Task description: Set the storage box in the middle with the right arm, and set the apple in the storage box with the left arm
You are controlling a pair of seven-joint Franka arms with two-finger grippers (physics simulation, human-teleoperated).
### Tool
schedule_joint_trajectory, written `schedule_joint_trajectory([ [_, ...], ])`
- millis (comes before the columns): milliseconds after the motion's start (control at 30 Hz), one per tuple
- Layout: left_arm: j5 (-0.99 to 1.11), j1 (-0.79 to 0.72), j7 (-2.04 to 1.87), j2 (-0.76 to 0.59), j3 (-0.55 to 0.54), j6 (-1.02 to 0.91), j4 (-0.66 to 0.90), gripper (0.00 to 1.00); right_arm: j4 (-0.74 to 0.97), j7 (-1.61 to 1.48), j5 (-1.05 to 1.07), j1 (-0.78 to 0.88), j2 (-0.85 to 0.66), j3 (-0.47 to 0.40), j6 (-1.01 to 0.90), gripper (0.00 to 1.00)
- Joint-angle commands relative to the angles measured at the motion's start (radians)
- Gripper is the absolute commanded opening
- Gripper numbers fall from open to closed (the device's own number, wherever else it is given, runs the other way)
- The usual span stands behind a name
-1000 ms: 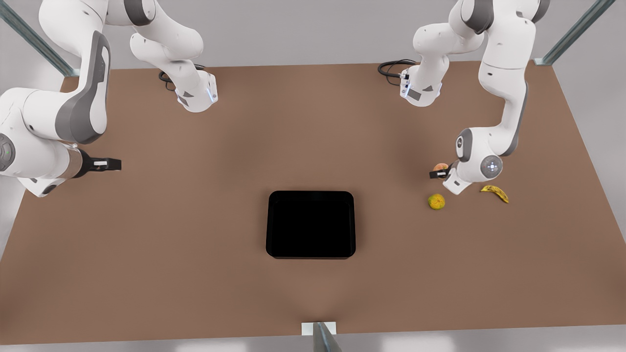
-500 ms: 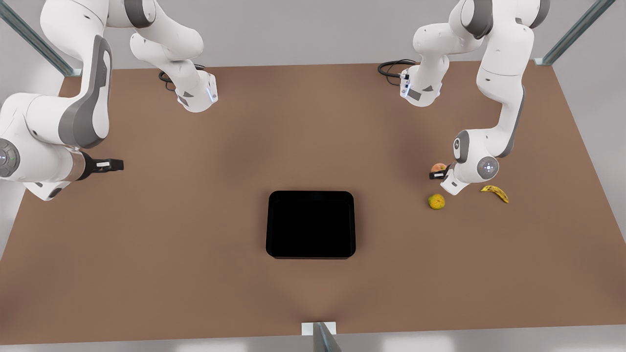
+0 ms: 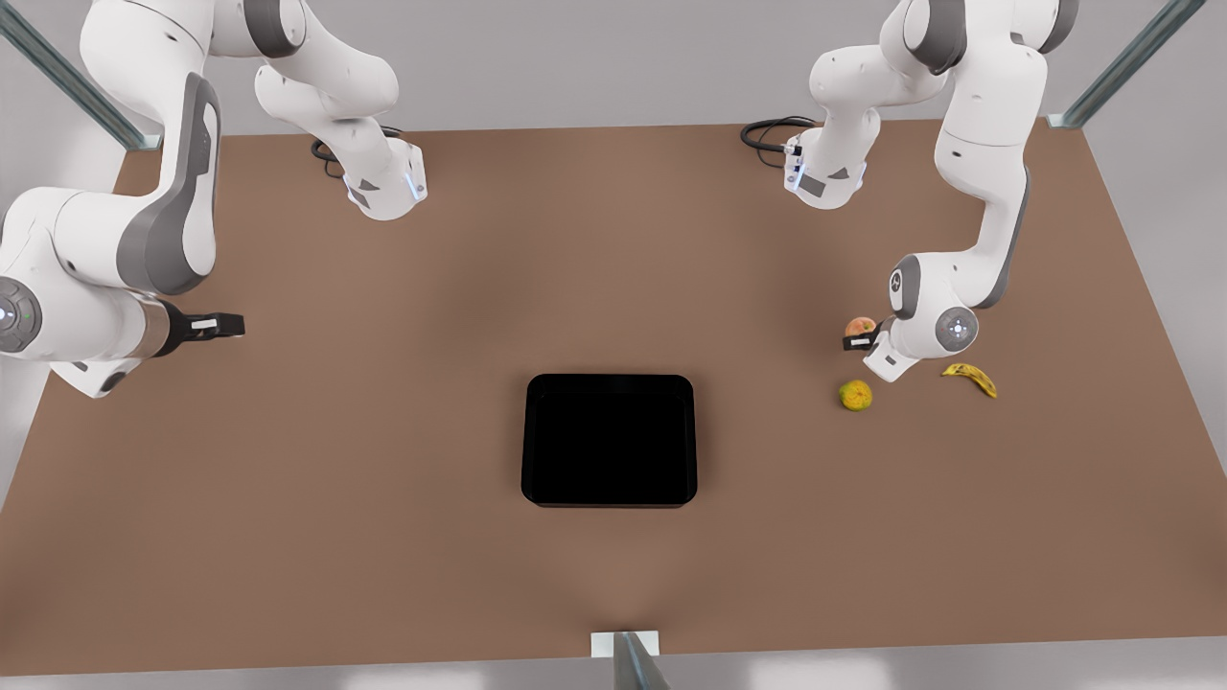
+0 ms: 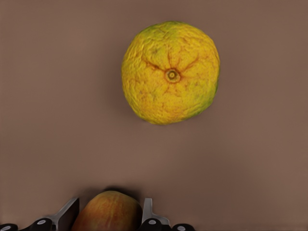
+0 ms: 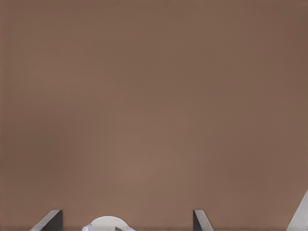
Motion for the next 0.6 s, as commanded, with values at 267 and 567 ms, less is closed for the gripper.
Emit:
schedule_joint_trajectory([
  [267,-0.06,-0.187,-0.369,-0.115,-0.015,-0.457,0.344,0.63,0.002,-0.023,0.004,-0.002,0.007,-0.002,0.001,1.0],
  [567,-0.104,-0.592,-0.917,0.437,-0.016,-0.434,1.17,0.63,0.002,-0.023,0.008,-0.002,0.012,-0.002,0.001,1.0],
])
